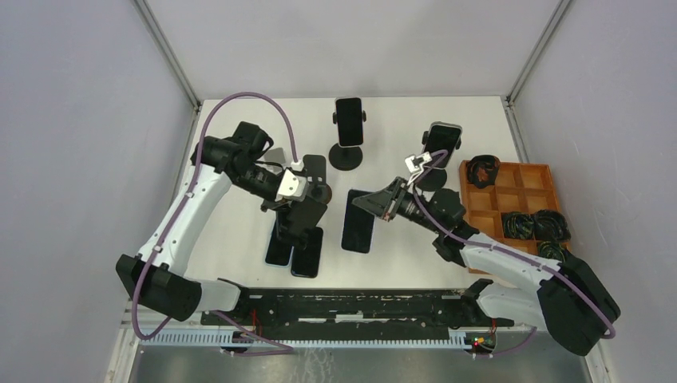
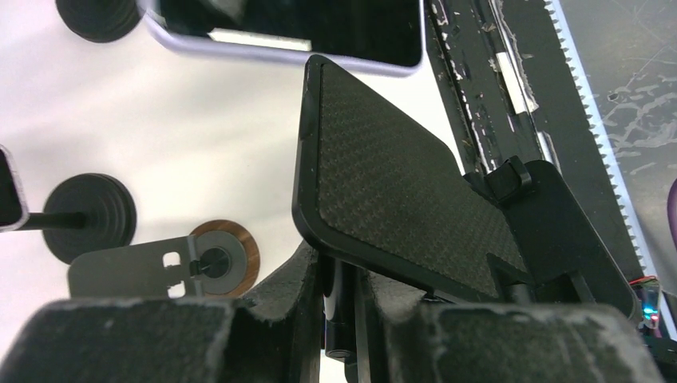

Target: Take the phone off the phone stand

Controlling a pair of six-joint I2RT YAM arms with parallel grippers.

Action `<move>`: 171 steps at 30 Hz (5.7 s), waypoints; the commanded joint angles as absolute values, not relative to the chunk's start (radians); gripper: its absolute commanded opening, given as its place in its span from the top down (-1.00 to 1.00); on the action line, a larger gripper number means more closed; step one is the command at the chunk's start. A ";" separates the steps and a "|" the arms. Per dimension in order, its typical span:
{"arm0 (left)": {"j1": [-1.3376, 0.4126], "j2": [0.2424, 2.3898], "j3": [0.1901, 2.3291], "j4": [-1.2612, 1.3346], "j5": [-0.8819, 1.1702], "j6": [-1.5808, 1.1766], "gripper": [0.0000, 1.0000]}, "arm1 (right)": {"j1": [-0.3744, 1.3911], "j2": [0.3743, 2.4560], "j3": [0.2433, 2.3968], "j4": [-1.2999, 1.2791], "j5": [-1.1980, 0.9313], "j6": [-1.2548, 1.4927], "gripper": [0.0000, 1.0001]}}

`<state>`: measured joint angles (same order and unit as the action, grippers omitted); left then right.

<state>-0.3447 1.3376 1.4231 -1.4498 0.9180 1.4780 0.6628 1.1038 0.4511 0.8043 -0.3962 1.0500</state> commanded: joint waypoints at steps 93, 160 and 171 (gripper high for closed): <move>-0.346 1.263 1.428 -1.180 0.877 1.363 -1.00 | 0.589 1.352 0.542 0.771 -0.761 0.322 1.00; -0.280 1.996 1.996 -0.530 0.716 0.143 -0.79 | 0.476 1.206 0.988 0.209 -0.615 0.283 -0.96; -0.257 2.137 2.032 -0.421 0.933 0.005 -0.24 | 0.476 1.122 0.941 0.198 -0.615 0.281 -0.96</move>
